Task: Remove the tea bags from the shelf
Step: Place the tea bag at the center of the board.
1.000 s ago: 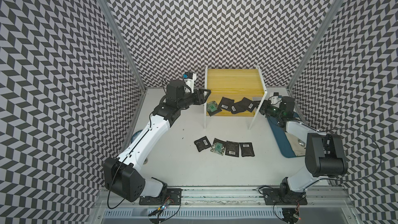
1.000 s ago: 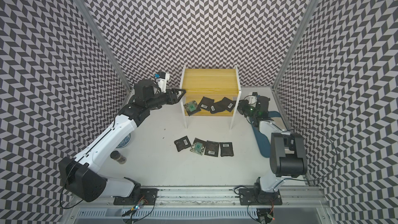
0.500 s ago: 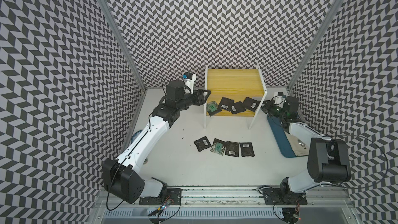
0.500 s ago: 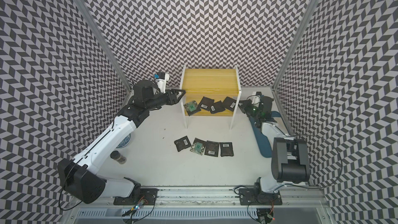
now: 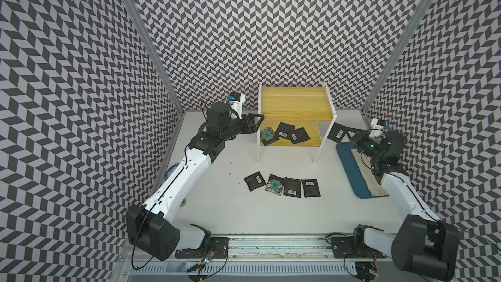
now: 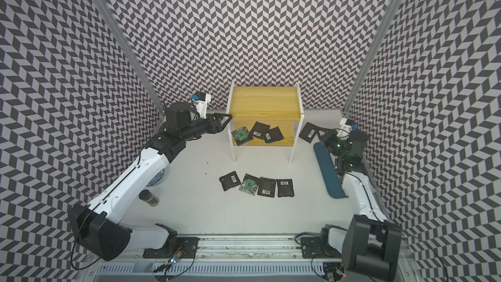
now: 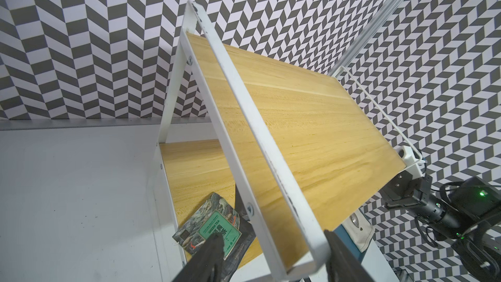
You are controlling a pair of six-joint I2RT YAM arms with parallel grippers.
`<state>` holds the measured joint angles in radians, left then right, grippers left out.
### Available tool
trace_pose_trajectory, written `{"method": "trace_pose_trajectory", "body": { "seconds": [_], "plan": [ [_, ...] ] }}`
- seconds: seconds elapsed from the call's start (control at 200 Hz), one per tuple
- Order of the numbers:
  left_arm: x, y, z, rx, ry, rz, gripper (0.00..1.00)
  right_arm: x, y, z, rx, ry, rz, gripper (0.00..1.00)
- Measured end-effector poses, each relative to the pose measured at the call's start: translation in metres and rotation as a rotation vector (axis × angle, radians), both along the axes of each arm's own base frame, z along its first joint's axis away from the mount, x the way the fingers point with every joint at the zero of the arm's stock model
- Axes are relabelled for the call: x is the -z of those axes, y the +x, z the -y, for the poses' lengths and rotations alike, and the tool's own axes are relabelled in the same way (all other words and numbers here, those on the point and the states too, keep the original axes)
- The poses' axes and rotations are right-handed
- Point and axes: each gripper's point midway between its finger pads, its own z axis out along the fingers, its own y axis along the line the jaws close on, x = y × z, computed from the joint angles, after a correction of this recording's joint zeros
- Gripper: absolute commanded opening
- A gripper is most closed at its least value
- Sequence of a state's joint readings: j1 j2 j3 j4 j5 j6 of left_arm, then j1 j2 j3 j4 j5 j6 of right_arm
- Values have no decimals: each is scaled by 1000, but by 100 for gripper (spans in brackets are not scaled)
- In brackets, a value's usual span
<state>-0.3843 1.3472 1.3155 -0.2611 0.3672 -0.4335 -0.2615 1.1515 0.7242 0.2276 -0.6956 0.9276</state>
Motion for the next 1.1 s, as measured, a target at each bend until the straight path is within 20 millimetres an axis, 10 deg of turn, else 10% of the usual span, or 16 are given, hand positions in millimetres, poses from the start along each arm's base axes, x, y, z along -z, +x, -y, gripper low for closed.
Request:
{"method": "trace_pose_trajectory", "body": {
  "seconds": [0.285,1.097],
  "plan": [
    [-3,-5,-5,-8,1,6,66,10,-39,13,101,1,-23,0],
    [6,-29,-15,-13,9,-20,71,167,-108,-2,150,81,-358,0]
  ]
}}
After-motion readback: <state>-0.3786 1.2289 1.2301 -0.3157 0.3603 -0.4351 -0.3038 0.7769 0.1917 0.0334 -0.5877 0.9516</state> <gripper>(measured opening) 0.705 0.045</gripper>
